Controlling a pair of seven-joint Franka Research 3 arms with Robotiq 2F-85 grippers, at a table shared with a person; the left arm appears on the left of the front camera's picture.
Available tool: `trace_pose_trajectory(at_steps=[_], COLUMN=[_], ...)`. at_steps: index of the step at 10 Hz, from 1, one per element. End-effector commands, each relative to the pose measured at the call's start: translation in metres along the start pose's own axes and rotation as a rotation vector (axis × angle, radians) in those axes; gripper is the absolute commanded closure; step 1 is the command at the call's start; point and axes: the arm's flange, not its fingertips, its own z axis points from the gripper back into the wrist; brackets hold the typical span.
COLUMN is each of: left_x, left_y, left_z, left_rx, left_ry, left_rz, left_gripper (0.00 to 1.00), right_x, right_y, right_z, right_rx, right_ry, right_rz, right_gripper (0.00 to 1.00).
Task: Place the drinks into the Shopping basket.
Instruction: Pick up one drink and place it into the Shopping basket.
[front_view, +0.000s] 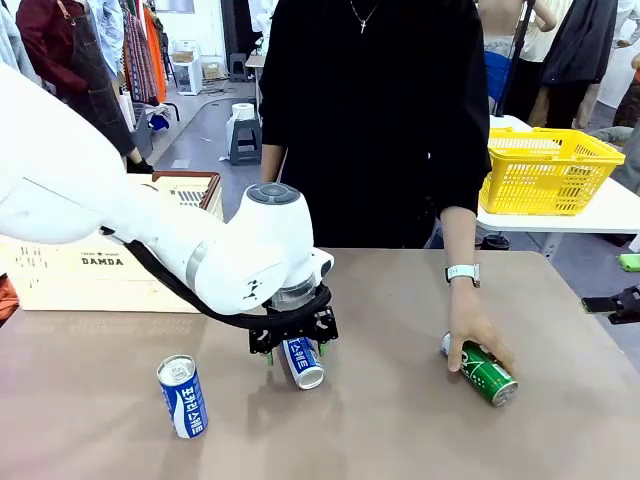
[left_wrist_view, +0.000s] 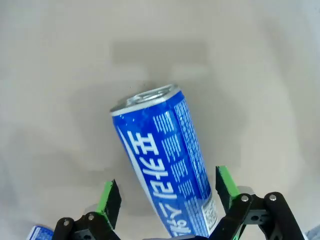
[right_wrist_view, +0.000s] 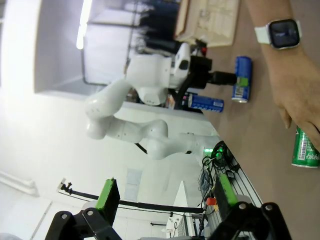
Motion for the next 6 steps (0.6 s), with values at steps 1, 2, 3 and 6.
trace_pose_trajectory(at_steps=[1,2,3,6], left_x=[0.0080,0.0094,0.0114,0.0150], left_y=[-0.0128,-0.0122,-0.0119,-0.0115], left_z=[-0.0092,-0.0090,-0.0088,-0.0091], left_rx=[0.042,0.043,0.044,0.055], left_ry=[-0.018,-0.015,-0.012,0.005], left_rz=[0.044,0.051,0.051,0.055], left_gripper=[0.00,0.00,0.03,1.00], right_x=[0.0001,0.0001,0.0001,0.0001], right_y=[0.0063,0.0063,0.0063,0.0063], right_z=[0.0009,0.0009,0.0009,0.0009], right_rx=[0.001,0.001,0.001,0.001], right_ry=[0.009,0.009,0.009,0.009], right_rz=[-0.020,-0.020,-0.020,-0.020], right_gripper=[0.00,0.00,0.00,0.00])
